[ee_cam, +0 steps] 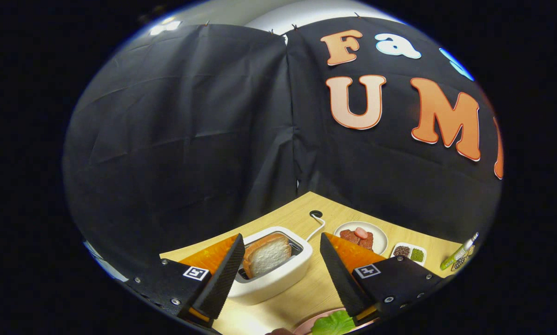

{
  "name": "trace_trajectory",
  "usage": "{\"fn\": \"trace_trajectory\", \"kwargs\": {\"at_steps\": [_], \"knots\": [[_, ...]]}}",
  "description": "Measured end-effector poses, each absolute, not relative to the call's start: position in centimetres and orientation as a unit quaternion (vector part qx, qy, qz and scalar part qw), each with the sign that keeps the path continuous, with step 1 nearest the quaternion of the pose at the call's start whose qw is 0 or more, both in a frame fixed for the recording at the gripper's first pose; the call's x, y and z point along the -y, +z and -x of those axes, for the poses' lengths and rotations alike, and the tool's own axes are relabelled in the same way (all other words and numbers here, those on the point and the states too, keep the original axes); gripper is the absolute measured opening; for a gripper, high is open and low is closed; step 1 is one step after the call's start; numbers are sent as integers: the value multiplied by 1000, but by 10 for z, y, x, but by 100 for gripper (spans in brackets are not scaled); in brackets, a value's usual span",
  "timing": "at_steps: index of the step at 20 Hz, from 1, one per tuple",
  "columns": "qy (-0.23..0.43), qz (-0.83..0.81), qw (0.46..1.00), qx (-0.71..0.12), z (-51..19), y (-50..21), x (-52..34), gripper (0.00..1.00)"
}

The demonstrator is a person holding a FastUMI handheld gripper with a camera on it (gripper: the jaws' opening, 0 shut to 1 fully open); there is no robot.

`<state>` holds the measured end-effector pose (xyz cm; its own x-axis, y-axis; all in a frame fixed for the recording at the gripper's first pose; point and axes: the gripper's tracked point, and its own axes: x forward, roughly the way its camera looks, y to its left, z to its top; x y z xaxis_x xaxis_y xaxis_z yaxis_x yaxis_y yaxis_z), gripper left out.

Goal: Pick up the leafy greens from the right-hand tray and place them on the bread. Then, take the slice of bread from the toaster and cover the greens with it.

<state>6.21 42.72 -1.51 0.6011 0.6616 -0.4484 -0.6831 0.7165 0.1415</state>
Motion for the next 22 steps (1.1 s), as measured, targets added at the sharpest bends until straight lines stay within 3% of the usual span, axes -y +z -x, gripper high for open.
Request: {"fn": "trace_trajectory", "kwargs": {"at_steps": [6, 14, 18, 19, 22], "knots": [[381, 14, 848, -369, -61, -44, -461, 98], [329, 2, 800, -502, -70, -103, -482, 93], [306, 1, 790, -531, -73, -116, -481, 78], [298, 0, 788, -538, -74, -118, -479, 66], [279, 2, 793, -542, -81, -124, -465, 46]]}}
